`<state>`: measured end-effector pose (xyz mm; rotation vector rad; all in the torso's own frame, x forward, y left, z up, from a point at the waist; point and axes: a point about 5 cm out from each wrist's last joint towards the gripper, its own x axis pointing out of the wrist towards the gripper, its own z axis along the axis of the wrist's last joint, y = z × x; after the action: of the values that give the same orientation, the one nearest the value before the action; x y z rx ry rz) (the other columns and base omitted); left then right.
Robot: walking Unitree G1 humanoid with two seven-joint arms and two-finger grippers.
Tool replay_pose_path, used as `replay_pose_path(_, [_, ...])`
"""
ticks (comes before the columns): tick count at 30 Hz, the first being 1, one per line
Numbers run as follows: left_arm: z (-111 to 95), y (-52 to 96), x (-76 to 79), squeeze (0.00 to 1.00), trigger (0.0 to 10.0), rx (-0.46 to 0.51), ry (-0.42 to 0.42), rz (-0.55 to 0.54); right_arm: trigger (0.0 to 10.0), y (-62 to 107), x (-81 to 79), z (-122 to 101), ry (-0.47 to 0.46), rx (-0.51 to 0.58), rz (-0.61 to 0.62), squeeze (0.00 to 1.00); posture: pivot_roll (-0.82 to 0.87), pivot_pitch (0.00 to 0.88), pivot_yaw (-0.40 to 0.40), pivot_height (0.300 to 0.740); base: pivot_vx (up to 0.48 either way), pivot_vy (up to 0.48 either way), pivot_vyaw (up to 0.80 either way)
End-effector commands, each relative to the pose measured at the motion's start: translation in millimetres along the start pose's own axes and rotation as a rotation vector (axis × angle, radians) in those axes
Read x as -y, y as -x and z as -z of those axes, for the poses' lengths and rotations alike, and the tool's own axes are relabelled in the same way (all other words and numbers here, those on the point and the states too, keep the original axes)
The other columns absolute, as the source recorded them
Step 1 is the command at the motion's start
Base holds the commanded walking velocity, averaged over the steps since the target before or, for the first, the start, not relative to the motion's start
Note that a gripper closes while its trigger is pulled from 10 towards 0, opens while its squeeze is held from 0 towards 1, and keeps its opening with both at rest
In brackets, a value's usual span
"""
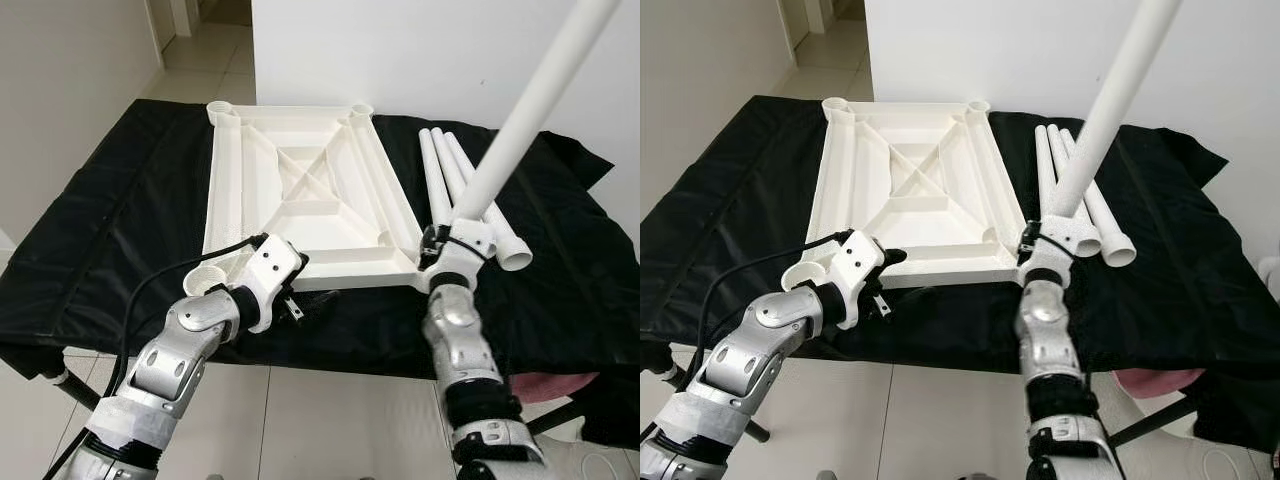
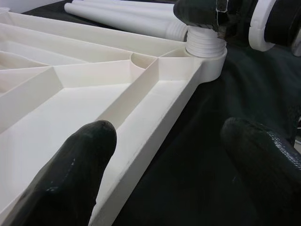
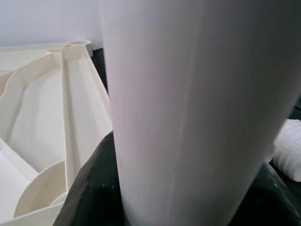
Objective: Building children table
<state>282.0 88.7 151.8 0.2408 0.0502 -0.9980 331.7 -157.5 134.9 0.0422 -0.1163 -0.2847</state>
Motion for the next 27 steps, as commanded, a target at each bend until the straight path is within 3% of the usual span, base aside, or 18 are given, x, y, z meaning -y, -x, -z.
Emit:
replay_pose_path(1, [-0.6, -1.5, 1.9, 0.0, 10.0, -0.008, -0.006, 0.024, 10.0, 9.1, -3.1, 18.3, -0.011, -0.088, 0.01, 0.0, 0.0, 0.0, -0.03, 0.74, 0.0, 0.0, 0.0])
replay_pose_path(10, [-0.9, -1.5, 1.2, 0.0, 10.0, -0.008, -0.008, 0.026, 10.0, 6.3, -4.1, 14.9, -0.021, -0.088, -0.009, 0.0, -0.01, 0.0, -0.026, 0.74, 0.0, 0.0, 0.0])
replay_pose_path(11, [-0.9, -1.7, 1.1, 0.0, 10.0, -0.008, -0.009, 0.026, 10.0, 5.4, -3.4, 13.6, -0.026, -0.082, -0.019, 0.41, -0.01, 0.0, -0.024, 0.74, 0.0, 0.0, 0.0])
replay_pose_path(12, [-0.9, -1.7, 1.1, 0.0, 10.0, -0.008, -0.009, 0.026, 10.0, 5.4, -3.4, 13.6, -0.026, -0.082, -0.019, 0.41, -0.01, 0.0, -0.024, 0.74, 0.0, 0.0, 0.0])
replay_pose_path(13, [-1.0, -1.8, 1.1, 0.0, 10.0, -0.008, -0.009, 0.026, 10.0, 4.8, -2.7, 12.6, -0.027, -0.079, -0.026, 0.87, -0.01, 0.001, -0.025, 0.74, 0.0, 0.0, 0.0])
replay_pose_path(15, [-1.0, -1.8, 1.1, 0.0, 10.0, -0.008, -0.009, 0.026, 10.0, 4.8, -2.7, 12.6, -0.027, -0.079, -0.026, 0.87, -0.01, 0.001, -0.025, 0.74, 0.0, 0.0, 0.0])
replay_pose_path(16, [-1.1, -1.9, 1.2, 0.0, 10.0, -0.008, -0.008, 0.027, 10.0, 4.6, -2.3, 12.6, -0.043, -0.087, -0.032, 1.0, -0.02, 0.002, -0.024, 0.74, 0.0, 0.0, 0.0])
replay_pose_path(22, [-1.2, -1.9, 1.7, 0.0, 10.0, -0.007, -0.006, 0.027, 10.0, 1.3, 2.5, 14.2, -0.052, -0.118, -0.037, 1.0, -0.02, 0.005, -0.023, 0.74, 0.0, 0.0, 0.0])
replay_pose_path(23, [-1.4, -1.9, 1.9, 0.0, 10.0, -0.006, -0.006, 0.027, 10.0, -0.8, 4.8, 14.3, -0.052, -0.126, -0.045, 0.0, -0.02, 0.008, -0.023, 0.74, 0.0, 0.0, 0.0])
replay_pose_path(27, [-1.6, -1.9, 2.1, 0.0, 10.0, -0.005, -0.006, 0.026, 10.0, -2.2, 6.2, 14.1, -0.05, -0.13, -0.05, 0.0, -0.02, 0.009, -0.024, 0.74, 0.0, 0.0, 0.0])
